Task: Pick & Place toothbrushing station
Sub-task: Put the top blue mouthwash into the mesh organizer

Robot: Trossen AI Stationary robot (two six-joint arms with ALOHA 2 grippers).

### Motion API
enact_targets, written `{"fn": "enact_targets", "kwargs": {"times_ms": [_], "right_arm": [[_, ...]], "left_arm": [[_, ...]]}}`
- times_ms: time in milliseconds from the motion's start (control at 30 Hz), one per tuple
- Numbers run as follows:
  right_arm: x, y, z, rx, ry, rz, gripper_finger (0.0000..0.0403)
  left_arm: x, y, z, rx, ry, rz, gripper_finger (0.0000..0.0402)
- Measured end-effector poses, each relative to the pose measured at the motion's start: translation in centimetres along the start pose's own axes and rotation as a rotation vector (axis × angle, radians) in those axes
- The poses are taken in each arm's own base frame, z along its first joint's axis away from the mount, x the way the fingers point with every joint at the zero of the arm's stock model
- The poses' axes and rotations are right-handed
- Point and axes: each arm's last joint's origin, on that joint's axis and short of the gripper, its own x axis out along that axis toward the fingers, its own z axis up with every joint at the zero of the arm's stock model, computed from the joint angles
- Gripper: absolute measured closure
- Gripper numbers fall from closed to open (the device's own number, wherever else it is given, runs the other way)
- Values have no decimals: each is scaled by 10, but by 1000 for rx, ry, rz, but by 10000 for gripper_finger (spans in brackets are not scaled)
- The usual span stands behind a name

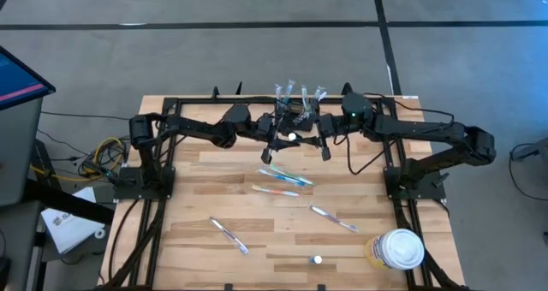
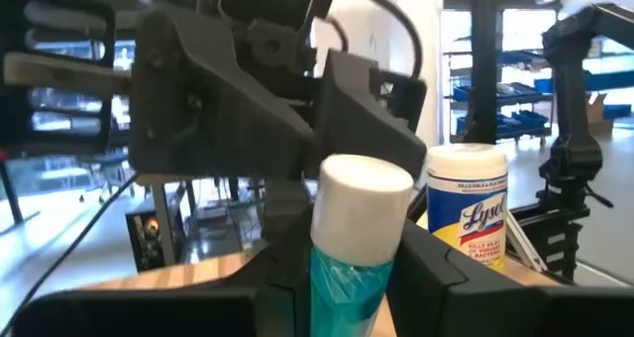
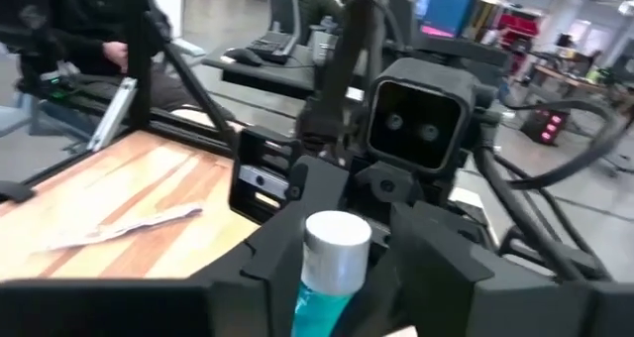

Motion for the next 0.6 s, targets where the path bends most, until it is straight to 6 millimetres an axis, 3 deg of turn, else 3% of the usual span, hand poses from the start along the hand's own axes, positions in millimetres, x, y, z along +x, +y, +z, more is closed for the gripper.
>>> {"fn": "enact_targets", "kwargs": {"times_ms": [233,600], "right_arm": [[-10,-19,-6,94,17,-74,245],[-15,-24,-12,138,54,-86,273]], "left_arm": [[-9,13,-5,-48,43,40,320],[-21,31,-8,-54,78,146,320]]}}
